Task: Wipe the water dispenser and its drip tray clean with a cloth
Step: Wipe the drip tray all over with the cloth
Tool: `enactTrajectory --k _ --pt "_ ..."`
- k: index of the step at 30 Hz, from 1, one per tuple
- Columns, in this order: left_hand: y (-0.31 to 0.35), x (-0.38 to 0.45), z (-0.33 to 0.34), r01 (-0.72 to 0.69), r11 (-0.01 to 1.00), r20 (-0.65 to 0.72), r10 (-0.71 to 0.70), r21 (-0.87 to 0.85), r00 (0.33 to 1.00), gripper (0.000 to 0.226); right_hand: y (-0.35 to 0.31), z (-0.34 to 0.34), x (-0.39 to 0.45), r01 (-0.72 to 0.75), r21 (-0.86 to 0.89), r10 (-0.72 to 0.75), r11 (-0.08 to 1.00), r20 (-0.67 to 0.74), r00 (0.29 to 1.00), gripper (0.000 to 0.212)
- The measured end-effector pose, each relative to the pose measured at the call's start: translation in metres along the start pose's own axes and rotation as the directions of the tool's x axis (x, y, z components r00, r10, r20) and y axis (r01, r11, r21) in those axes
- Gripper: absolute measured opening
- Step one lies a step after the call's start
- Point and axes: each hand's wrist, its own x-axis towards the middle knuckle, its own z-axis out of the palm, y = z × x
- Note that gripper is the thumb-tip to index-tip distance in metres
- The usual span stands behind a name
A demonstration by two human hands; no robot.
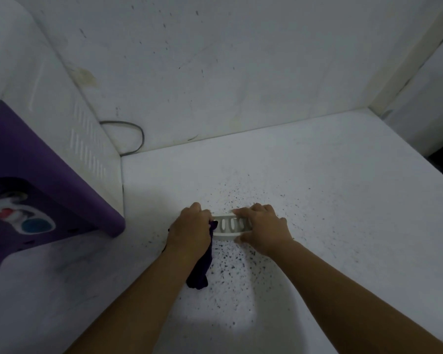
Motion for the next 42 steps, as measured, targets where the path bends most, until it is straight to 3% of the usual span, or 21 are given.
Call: enactTrajectory --k 3,6,11,17,21,23,26,29,31,35,38,42 --pt "0.009 0.001 -0.004 0.034 0.994 0.026 -0.037 0.105 0.999 0.020 0.000 -0.001 0.000 -0.001 -0.009 0.001 1.000 0.003 1.000 0.069" --pt "0.014 0.000 -0.008 0.039 0.996 -0.011 -0.039 0.078 0.999 0.014 0.000 -0.001 -0.001 0.003 -0.012 -0.003 1.000 0.001 1.000 0.069" --pt "-0.007 -0.011 0.004 -0.156 0.987 -0.118 0.158 0.026 0.980 0.013 0.001 -0.001 0.000 0.010 -0.002 -0.010 1.000 0.000 1.000 0.069" --pt "-0.009 -0.016 0.004 -0.112 0.989 -0.072 0.119 0.092 0.990 0.017 0.002 -0.001 0.000 0.016 -0.004 -0.016 1.000 0.004 1.000 0.068" --pt "0.019 -0.015 -0.007 -0.068 0.944 0.039 0.059 0.324 0.998 0.023 0.000 -0.003 0.000 0.016 -0.009 -0.016 1.000 0.005 1.000 0.068" --pt "0.032 -0.012 -0.008 -0.093 0.931 0.079 0.069 0.354 0.994 0.024 0.001 -0.002 0.000 0.014 -0.012 -0.014 1.000 0.002 1.000 0.068" --pt "0.027 -0.004 -0.009 -0.053 0.961 0.057 0.039 0.273 0.998 0.020 0.000 -0.002 -0.001 0.012 -0.010 -0.012 1.000 -0.004 1.000 0.069" --pt "0.011 0.010 -0.011 0.139 0.990 0.018 -0.139 0.019 0.990 0.011 -0.001 -0.002 0.000 0.011 -0.014 -0.011 1.000 0.003 1.000 0.068" --pt "0.005 0.016 -0.013 0.270 0.954 0.033 -0.268 -0.134 0.963 0.010 0.000 -0.001 0.001 0.009 -0.019 -0.009 1.000 0.004 1.000 0.068" --pt "0.006 0.016 -0.010 0.402 0.884 0.087 -0.393 -0.239 0.915 0.013 0.001 -0.001 0.000 0.010 -0.010 -0.010 1.000 0.005 1.000 0.068" --pt "0.007 0.015 -0.010 0.386 0.886 0.102 -0.372 -0.258 0.923 0.007 0.001 0.000 0.000 0.010 -0.008 -0.010 1.000 0.004 1.000 0.068" --pt "-0.006 0.006 -0.019 0.257 0.920 0.131 -0.227 -0.296 0.965 0.011 0.002 0.000 0.001 0.013 -0.012 -0.012 1.000 0.006 1.000 0.068"
